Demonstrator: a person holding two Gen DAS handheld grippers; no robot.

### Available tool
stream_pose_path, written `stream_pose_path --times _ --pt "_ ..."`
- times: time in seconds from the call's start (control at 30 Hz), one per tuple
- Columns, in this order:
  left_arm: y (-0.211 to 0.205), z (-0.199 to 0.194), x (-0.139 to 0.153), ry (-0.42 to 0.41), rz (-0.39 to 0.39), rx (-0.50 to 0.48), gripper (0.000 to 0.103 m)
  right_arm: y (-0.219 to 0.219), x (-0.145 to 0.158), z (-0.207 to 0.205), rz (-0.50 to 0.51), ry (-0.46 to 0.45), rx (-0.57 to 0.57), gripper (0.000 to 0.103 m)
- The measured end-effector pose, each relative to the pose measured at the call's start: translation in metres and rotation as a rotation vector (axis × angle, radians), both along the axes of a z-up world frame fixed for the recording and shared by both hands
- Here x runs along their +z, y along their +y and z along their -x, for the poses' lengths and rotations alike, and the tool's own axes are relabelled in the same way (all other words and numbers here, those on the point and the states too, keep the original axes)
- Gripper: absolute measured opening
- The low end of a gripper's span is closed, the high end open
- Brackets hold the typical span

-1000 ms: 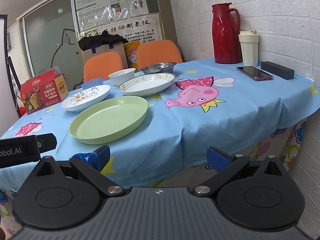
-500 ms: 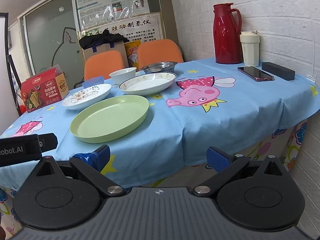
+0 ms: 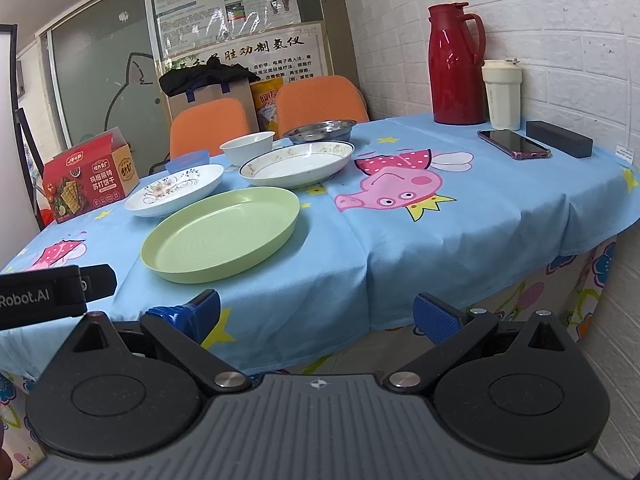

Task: Organize plates and bowls

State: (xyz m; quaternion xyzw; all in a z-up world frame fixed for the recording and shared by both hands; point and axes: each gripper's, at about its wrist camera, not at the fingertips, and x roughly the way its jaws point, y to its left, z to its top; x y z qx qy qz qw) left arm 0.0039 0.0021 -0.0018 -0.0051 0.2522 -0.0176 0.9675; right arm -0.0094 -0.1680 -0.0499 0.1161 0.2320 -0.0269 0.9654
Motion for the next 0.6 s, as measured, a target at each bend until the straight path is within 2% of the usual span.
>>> stream_pose_path --times 0.1,0.3,0.47,0.6 --pt "0.011 -0.010 -0.003 -0.001 0.018 0.013 0.101 0.000 -0.003 -0.003 0.013 -0.006 -0.001 0.091" --pt "0.031 -0.046 -0.009 0.065 0.065 0.033 0.101 -0.007 -0.014 -0.027 -0.013 0.040 0.036 0.091" --pt "0.044 -0.074 -0.008 0.111 0.141 0.055 0.101 -0.005 -0.003 -0.051 0.012 0.059 0.067 0.091" --pt "0.046 -0.099 -0.006 0.164 0.179 0.028 0.101 -0.004 0.004 -0.075 0.010 0.075 0.106 0.091"
